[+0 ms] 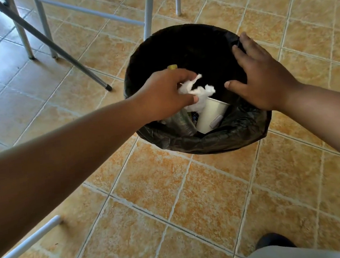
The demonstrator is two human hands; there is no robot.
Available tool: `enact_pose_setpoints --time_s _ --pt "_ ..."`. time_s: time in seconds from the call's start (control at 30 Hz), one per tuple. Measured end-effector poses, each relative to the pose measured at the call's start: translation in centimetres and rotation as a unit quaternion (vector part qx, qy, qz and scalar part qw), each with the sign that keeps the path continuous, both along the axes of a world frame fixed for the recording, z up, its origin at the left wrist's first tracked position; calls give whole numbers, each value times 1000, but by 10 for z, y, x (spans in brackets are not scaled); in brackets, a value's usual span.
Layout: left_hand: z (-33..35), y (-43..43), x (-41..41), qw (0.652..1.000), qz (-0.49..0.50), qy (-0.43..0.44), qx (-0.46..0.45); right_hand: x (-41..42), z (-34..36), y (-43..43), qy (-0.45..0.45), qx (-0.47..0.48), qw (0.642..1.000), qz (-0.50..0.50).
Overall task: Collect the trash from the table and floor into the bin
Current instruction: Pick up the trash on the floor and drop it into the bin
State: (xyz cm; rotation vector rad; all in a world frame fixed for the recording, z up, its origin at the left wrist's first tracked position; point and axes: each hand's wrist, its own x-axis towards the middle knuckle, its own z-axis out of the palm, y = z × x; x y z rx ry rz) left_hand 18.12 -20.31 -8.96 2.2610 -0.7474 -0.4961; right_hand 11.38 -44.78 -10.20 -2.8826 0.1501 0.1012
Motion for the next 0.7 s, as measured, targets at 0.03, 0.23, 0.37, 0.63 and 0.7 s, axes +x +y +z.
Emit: enact_pose_setpoints --time_s 0.03,0.23,0.37,0.63,0.7 --pt "-1 1 -1 1000 -14 -21 14 0 0 0 0 0 1000 0" --pt "7 14 1 990 12 -123 -61 1 0 0 -1 9 1000 -2" --pt "4 33 17 971 90 -221 -27 0 0 -1 -2 15 1000 -2" --pt "-20 61 42 968 183 -171 31 -1 3 -7 -60 141 987 -52" --pt "-24 60 43 967 197 -161 20 -1 5 -11 -82 166 980 -78"
